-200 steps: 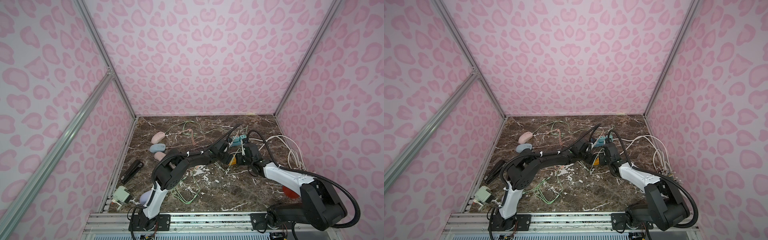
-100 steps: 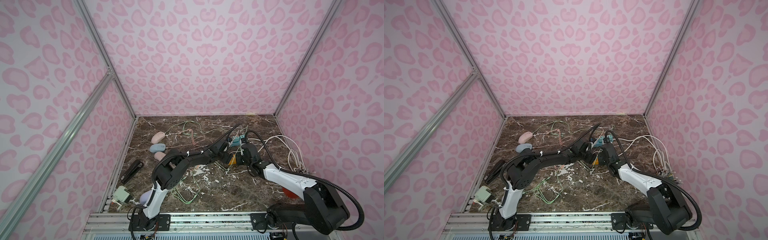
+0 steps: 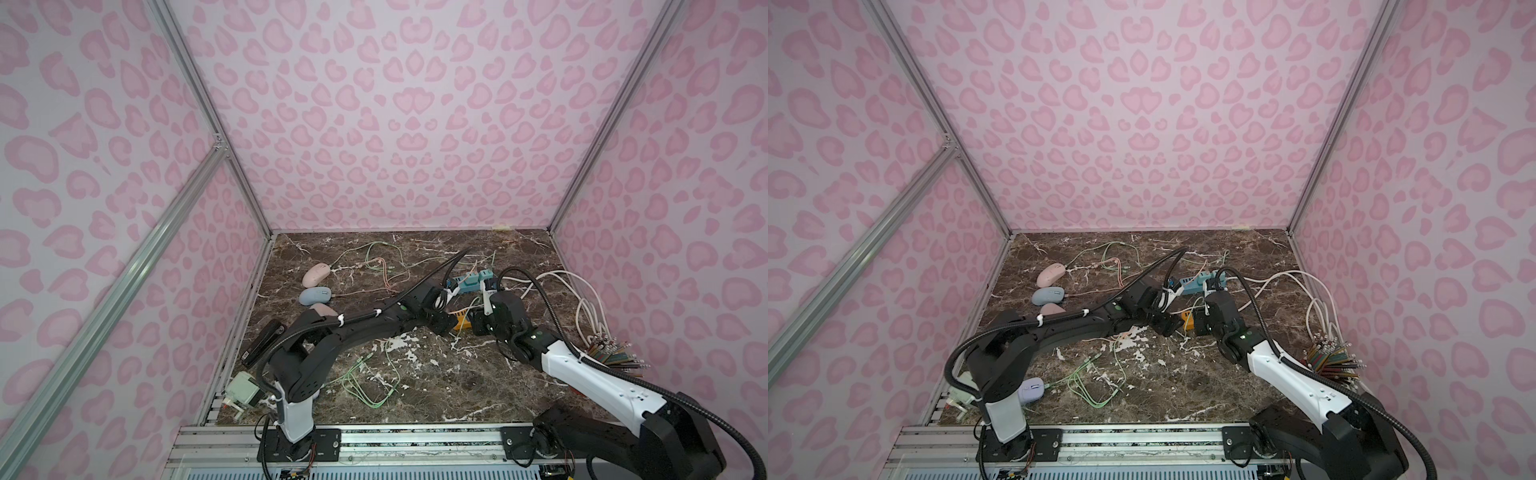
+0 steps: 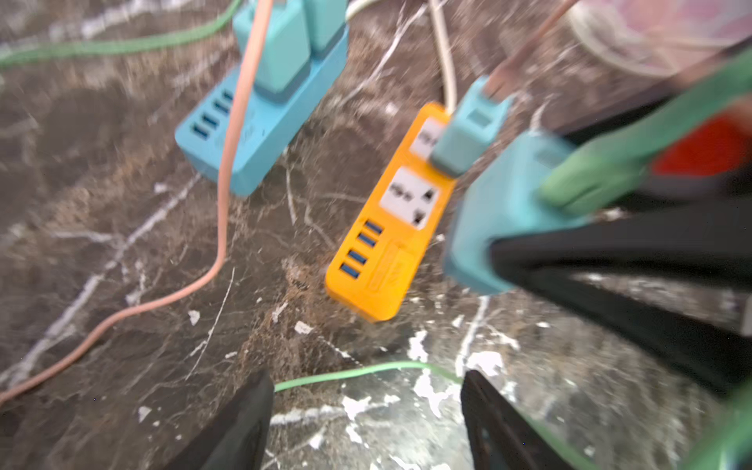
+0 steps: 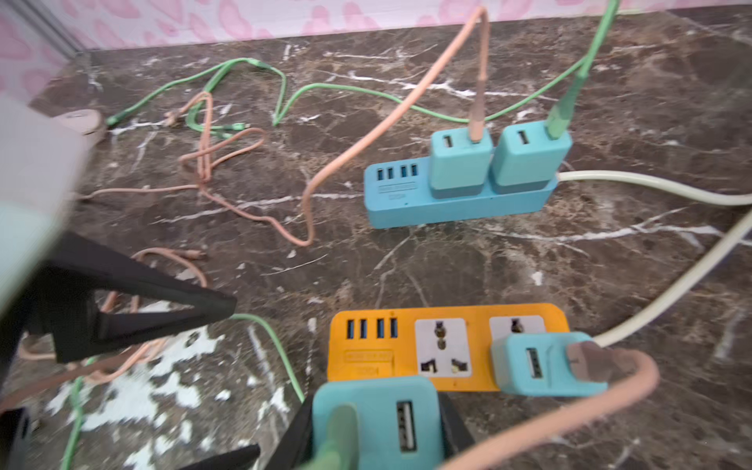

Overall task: Unplug the wireless mouse
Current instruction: Remove the plug from the socket.

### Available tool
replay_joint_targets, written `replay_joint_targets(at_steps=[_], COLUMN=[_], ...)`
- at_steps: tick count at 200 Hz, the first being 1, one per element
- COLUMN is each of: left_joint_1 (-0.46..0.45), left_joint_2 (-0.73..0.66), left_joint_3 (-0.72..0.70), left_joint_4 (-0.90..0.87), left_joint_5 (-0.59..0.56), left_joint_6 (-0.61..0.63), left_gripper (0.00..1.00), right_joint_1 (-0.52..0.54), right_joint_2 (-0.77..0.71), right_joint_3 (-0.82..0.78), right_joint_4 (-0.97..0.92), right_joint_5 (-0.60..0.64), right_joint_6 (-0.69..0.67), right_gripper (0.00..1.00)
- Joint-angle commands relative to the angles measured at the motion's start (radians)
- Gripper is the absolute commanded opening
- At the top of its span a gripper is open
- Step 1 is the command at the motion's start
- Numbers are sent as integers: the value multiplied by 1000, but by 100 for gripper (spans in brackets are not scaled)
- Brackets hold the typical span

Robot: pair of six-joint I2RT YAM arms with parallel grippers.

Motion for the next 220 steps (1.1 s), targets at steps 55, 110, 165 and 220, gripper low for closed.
replay_joint_targets(at_steps=[55,110,165,220], left_joint_1=[1,4,4,8], left_joint_2=[-144,-149,-238,-361], left_joint_3=[-127,-101,-116,-190], left_joint_4=[124,94,22,-76], left_joint_5=[194,189,61,-27], left_joint_6=[39,55,9,-39], left_gripper=[76,73,74,75], right_joint_1=[8,9,0,34], right_joint_2=[-183,-170,149,285], right_joint_3=[-39,-53,90,172], right_joint_4=[-153,-217,-274,-408], right_joint_5=[-315,-174,-113,-185], right_joint_6=[113,174,153,110], right_gripper=[30,30,30,31])
